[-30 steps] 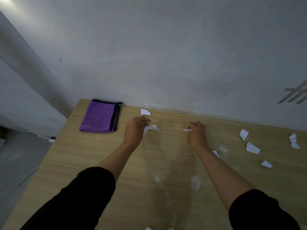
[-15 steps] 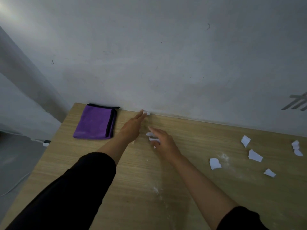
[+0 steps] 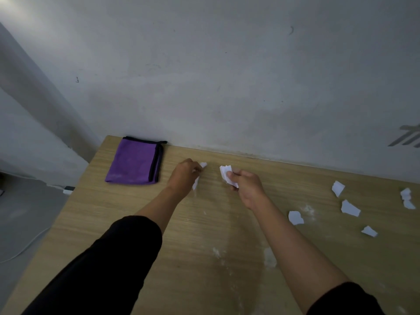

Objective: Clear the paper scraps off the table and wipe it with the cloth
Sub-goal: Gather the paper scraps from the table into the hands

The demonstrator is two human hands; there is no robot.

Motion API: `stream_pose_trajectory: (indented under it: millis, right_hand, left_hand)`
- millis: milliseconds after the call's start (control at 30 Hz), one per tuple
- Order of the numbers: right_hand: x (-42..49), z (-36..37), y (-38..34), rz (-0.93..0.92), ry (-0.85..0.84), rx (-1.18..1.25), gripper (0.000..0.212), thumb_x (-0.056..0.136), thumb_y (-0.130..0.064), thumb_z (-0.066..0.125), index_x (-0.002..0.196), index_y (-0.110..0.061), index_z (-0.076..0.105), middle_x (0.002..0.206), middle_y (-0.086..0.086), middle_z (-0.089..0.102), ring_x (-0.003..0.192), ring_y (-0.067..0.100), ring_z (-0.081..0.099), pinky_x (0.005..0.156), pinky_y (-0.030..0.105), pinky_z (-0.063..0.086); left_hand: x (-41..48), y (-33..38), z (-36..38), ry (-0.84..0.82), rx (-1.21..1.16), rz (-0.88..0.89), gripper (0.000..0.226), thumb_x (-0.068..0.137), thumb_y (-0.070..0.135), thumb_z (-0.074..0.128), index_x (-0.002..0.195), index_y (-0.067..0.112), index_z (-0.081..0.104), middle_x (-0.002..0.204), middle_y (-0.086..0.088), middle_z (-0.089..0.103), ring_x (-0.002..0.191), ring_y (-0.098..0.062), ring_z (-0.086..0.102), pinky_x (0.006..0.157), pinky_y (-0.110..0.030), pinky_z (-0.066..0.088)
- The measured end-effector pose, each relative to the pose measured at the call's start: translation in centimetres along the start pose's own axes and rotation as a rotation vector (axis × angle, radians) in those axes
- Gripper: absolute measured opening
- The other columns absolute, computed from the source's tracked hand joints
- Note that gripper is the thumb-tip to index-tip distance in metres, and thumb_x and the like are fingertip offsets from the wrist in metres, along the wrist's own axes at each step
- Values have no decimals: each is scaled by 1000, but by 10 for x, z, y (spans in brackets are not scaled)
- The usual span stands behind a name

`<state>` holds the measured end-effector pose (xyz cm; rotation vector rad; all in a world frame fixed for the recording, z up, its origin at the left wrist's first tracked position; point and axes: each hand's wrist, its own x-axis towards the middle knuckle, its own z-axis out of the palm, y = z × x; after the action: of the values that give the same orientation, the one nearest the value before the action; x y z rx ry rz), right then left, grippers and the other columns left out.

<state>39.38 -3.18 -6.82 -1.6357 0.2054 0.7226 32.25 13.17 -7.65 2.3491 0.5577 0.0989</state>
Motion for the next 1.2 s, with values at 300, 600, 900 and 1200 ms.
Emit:
stream_pose_trajectory:
  millis: [300, 600, 900, 1200]
  right_hand:
    - [-59, 0, 25, -181, 46, -385, 11, 85, -22, 59, 77, -15, 61, 76, 0, 60, 68, 16, 54, 56, 25, 39]
    - [-166, -34, 101, -266, -32, -572, 9, 91, -19, 52, 84, -16, 56, 78, -3, 56, 78, 19, 52, 61, 25, 34]
    - [-250, -67, 165, -341, -156, -606, 4, 92, -19, 52, 90, -18, 55, 88, 0, 60, 81, 13, 54, 59, 19, 36]
    - [-258, -95, 176, -495, -202, -787, 29, 92, -13, 41, 111, -10, 62, 119, 7, 60, 113, 22, 45, 88, 23, 35]
  left_hand:
    - [-83, 22, 14, 94, -228, -119, 15, 81, 11, 65, 96, 7, 66, 91, -9, 64, 77, -15, 53, 59, -9, 36]
    - [-228, 38, 46, 189, -205, -292, 21, 91, 12, 53, 106, 2, 64, 104, -19, 64, 93, -30, 60, 79, -31, 44]
    - [-336, 47, 69, 249, -139, -181, 14, 89, 7, 56, 101, 3, 61, 97, -14, 62, 86, -26, 60, 72, -25, 40]
    - [-355, 58, 81, 244, 199, -183, 52, 65, 47, 29, 91, 25, 68, 101, 2, 63, 102, -23, 52, 89, -37, 30]
